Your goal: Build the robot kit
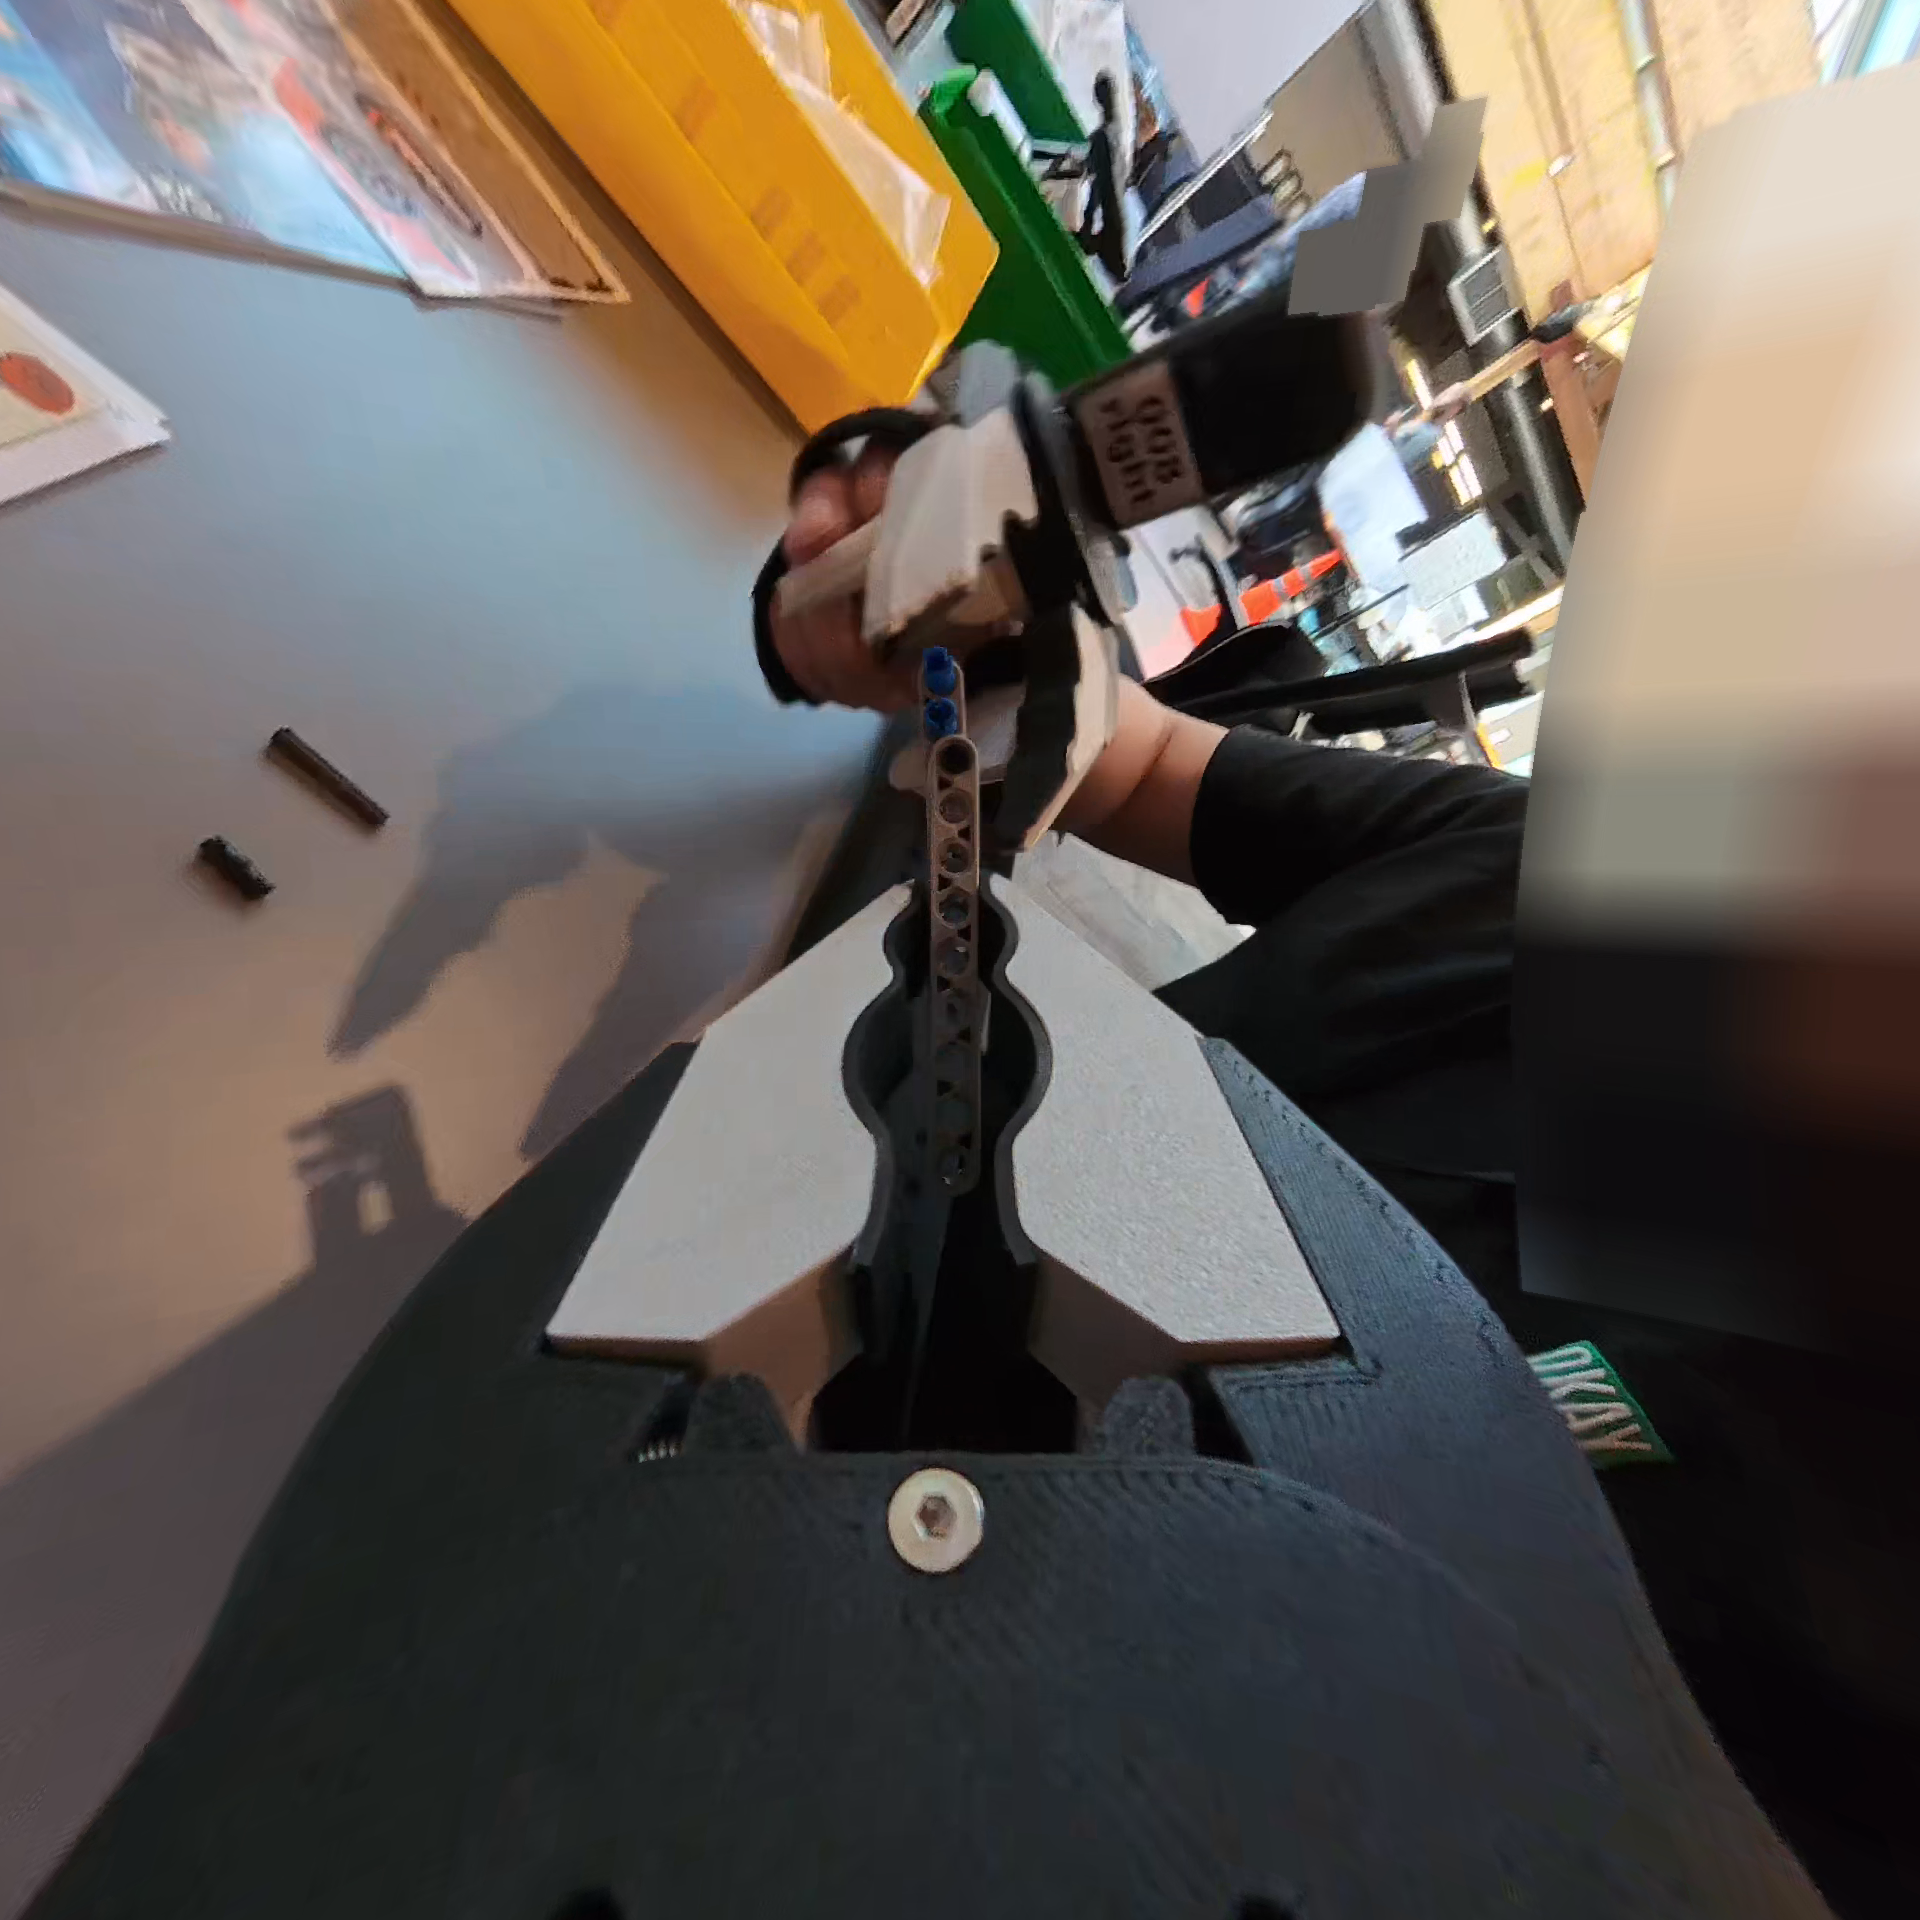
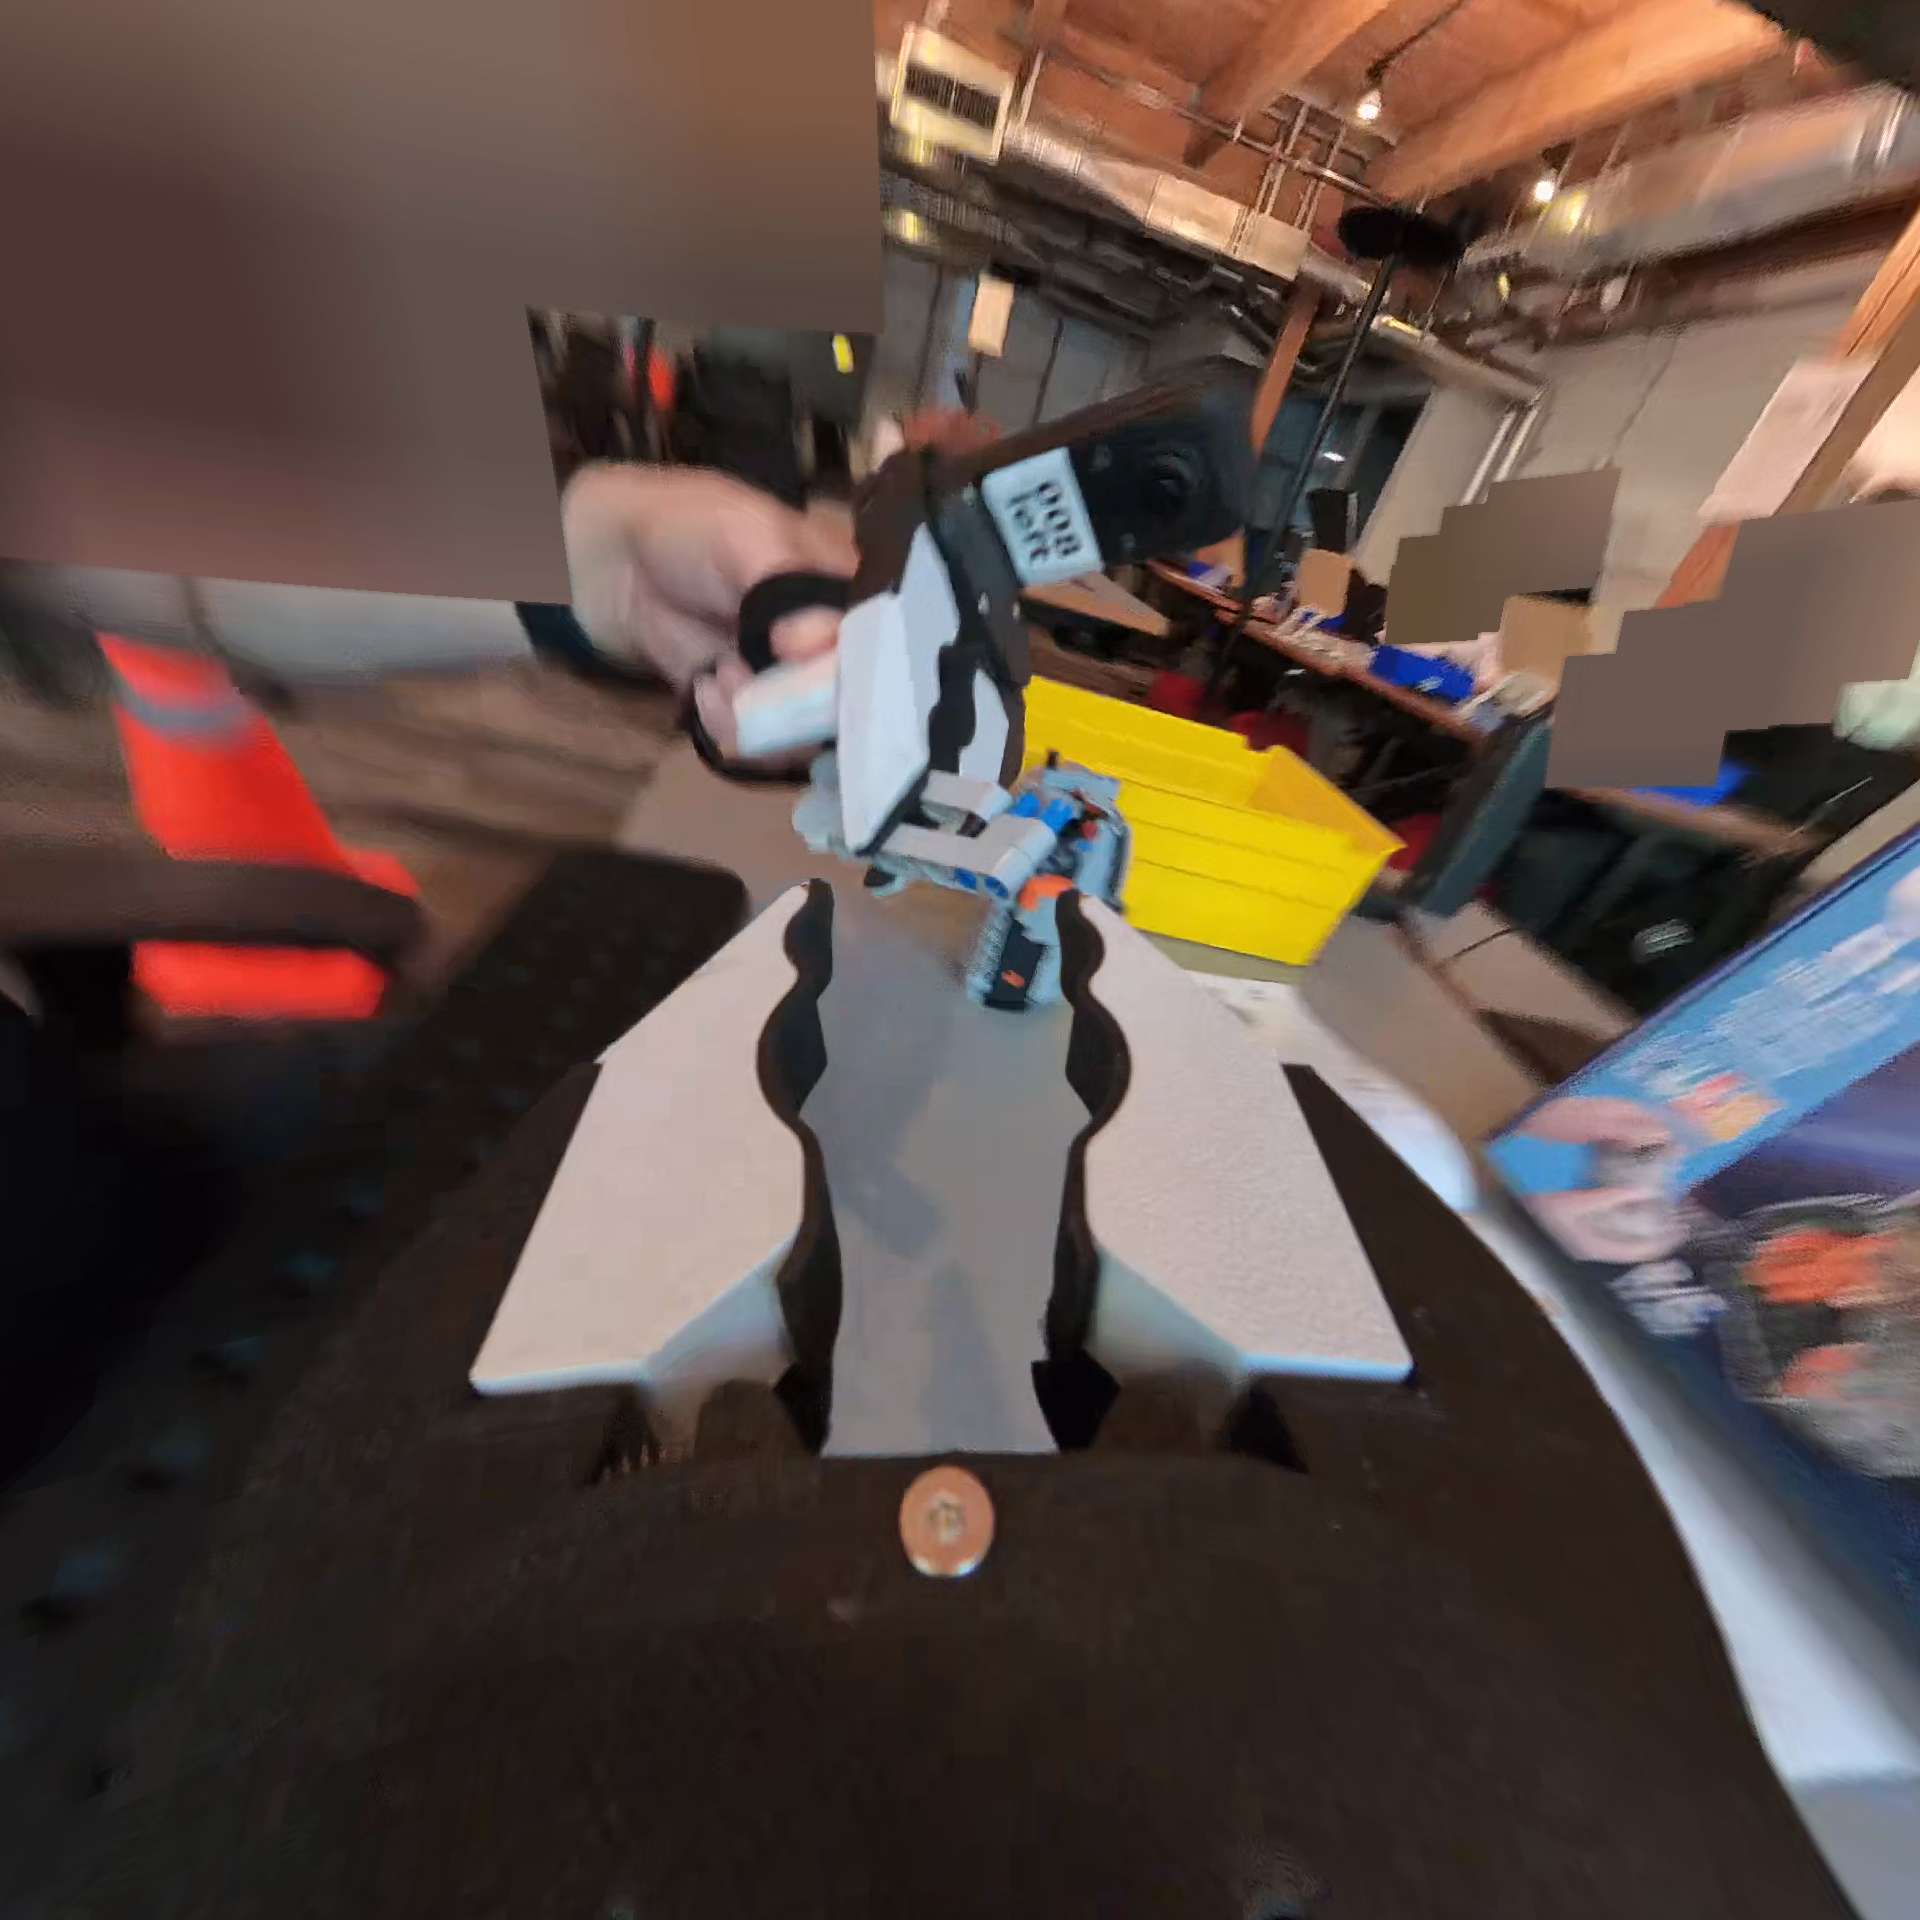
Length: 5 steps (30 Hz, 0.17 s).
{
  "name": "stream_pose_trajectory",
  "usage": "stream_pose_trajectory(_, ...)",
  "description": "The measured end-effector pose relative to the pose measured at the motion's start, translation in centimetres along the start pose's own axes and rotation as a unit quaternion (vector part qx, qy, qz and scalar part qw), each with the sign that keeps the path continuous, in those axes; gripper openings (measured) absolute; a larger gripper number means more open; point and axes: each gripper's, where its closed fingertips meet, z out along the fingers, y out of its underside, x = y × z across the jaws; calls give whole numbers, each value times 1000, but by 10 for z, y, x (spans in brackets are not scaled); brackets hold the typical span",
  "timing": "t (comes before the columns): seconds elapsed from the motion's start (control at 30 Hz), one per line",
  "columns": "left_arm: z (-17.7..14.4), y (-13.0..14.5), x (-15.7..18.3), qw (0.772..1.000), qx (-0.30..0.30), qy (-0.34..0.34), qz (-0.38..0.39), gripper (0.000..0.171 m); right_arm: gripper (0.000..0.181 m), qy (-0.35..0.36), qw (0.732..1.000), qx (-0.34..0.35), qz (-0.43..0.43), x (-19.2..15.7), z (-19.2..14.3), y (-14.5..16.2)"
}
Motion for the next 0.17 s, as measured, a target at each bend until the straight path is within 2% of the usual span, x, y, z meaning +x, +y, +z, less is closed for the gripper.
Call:
stream_pose_trajectory(0.03, 0, -4, 6, 1000, 18, 16, 4, 6, 42, -13, 997, 29, 75, 4, 0, -6)
stream_pose_trajectory(0.1, 0, -10, 25, 996, 45, 71, 4, 6, 43, -81, 973, 97, 192, 1, -3, -21)
stream_pose_trajectory(0.17, 1, -11, 41, 991, 51, 121, 4, 6, 44, -135, 951, 151, 235, -5, -6, -36)
